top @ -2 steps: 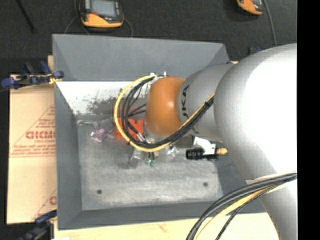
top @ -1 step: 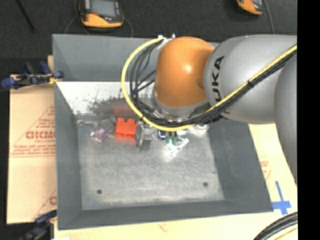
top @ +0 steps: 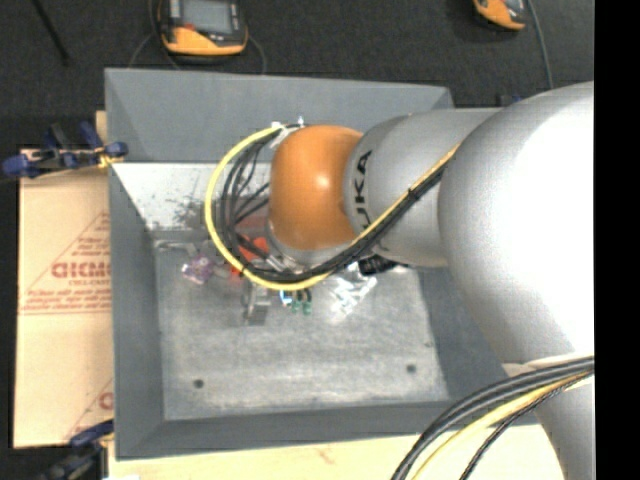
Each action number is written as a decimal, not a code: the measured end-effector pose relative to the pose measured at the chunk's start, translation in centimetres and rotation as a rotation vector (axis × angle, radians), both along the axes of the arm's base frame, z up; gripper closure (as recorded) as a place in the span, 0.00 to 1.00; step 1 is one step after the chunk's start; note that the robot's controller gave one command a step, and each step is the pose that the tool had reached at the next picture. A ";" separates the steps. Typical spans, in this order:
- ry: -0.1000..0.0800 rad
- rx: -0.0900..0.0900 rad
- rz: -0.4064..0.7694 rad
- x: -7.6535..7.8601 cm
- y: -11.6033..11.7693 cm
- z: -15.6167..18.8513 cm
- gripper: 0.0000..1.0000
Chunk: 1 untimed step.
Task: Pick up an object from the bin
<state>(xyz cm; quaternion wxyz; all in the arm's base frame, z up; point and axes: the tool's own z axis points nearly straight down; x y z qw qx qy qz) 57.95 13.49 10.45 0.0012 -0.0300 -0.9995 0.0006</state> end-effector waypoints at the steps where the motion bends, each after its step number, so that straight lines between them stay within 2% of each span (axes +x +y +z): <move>1: -0.017 0.001 0.119 2.8 -2.3 17.8 1.00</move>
Offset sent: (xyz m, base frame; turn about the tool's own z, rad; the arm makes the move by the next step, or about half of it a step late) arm 0.0245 -0.0217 0.1713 -0.1213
